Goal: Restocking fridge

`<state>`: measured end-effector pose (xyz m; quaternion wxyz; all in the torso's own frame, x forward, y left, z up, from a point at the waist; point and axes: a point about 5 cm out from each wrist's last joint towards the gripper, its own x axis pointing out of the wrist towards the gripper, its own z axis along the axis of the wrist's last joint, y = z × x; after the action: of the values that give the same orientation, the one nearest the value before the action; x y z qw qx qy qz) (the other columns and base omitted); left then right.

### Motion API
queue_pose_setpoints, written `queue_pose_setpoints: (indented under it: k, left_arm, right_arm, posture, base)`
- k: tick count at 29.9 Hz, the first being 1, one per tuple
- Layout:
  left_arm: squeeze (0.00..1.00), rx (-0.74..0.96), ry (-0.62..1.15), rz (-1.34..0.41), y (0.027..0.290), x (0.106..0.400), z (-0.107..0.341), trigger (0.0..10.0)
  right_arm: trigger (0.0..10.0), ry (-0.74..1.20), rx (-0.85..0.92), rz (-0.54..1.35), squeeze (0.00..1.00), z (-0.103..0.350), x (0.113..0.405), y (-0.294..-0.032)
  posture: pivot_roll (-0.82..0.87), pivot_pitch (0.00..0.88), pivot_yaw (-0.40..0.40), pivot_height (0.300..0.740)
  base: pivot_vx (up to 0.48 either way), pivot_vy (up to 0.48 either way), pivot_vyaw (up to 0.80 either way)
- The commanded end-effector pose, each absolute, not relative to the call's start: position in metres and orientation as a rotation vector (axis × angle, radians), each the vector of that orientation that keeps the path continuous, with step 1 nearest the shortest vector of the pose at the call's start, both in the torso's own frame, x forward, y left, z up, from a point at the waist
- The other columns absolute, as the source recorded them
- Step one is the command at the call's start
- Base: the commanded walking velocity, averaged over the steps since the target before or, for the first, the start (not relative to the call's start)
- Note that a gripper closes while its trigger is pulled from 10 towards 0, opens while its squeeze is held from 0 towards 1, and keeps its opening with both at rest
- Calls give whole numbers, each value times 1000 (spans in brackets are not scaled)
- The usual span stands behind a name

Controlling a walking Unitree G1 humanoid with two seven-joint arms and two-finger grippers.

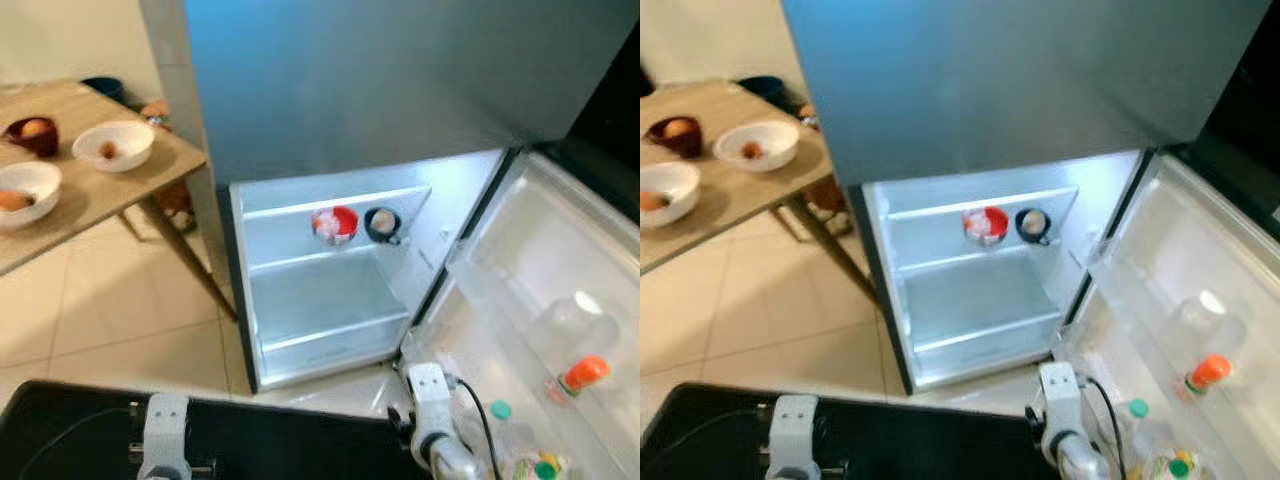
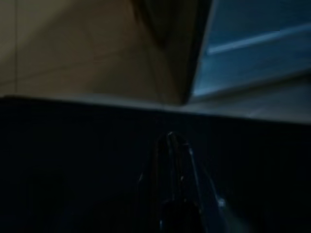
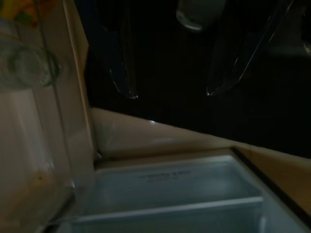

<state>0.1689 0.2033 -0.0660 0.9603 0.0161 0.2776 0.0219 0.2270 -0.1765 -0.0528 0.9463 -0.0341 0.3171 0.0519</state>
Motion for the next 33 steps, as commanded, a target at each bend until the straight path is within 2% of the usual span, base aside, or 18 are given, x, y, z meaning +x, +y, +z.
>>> queue_pose_setpoints:
  k: [1, 10, 19, 28, 33]
  left_arm:
    - [0, 52, 578, 33, 204, 169, -67, 10000]
    - [0, 40, 567, 34, 203, 172, -65, 10000]
    - [0, 19, 537, 20, 200, 187, -59, 10000]
    - [0, 35, 526, 22, 200, 188, -58, 10000]
    - [0, 34, 521, 24, 198, 187, -58, 10000]
  right_arm:
    - [10000, 678, -74, 108, 0, -57, 221, -176]
    - [10000, 679, -77, 109, 0, -57, 222, -177]
    - [10000, 678, -77, 113, 0, -56, 223, -177]
    - [10000, 674, -33, 167, 0, -56, 223, -172]
    - [10000, 670, -84, 116, 0, -55, 225, -173]
  posture:
    - [-83, 100, -31, 740]
    - [-86, 96, -32, 740]
    - [-83, 102, -36, 740]
    - [-77, 104, -38, 740]
    - [-73, 109, -40, 740]
  base:
    - [0, 0, 0]
    - [0, 0, 0]
    - [0, 0, 0]
    - [0, 0, 0]
    - [0, 0, 0]
